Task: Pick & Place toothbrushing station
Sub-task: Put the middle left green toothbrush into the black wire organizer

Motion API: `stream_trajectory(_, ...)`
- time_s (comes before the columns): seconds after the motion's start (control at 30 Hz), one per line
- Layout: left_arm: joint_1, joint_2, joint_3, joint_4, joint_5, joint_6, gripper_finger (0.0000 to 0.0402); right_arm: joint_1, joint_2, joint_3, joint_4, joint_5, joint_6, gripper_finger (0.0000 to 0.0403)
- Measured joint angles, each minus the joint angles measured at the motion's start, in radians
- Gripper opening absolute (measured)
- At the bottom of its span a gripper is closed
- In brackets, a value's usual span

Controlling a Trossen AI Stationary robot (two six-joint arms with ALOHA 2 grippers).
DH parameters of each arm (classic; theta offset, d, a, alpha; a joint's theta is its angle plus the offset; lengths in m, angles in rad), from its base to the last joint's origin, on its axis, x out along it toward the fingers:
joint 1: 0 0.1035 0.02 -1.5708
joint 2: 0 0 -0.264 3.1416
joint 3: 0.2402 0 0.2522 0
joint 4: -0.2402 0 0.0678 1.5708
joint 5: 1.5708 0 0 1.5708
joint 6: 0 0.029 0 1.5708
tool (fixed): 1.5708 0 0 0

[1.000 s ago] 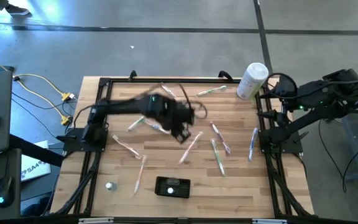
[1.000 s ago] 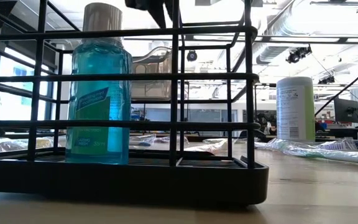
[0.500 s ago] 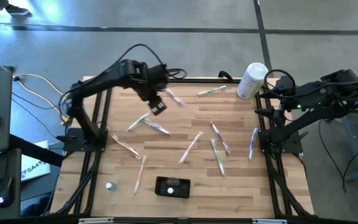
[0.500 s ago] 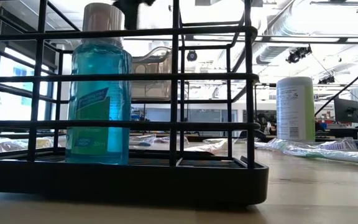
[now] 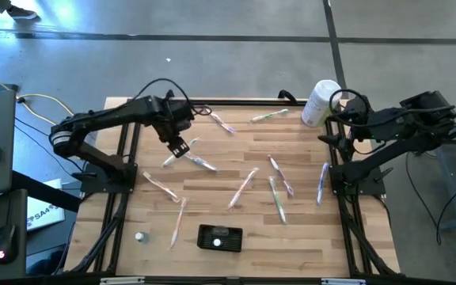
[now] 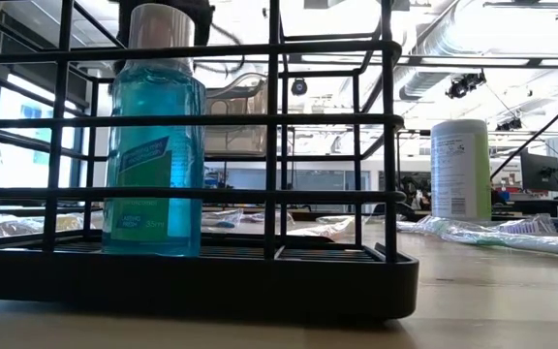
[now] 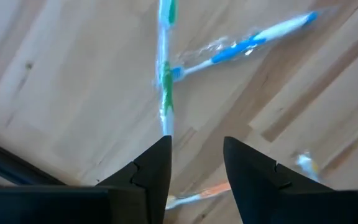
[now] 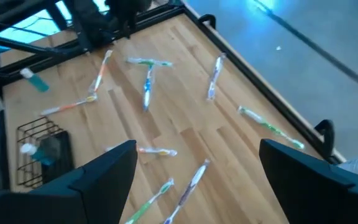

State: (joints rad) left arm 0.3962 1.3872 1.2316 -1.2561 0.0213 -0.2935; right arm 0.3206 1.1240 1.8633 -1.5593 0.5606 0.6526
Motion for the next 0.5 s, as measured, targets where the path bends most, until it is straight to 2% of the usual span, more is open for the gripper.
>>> stream_trajectory(0.27, -0.002, 0.000, -0.201, 0.231, -0.002, -0.028, 0.0145, 0.000, 0.044, 0.000, 0.000, 0.069, -0.023, 0.0331)
stream_trajectory(0.5, 0.018, 0.004, -0.288, 0.302, -0.035, -0.025, 0.0145, 0.000, 0.071, 0.000, 0.000, 0.069, -0.025, 0.0331)
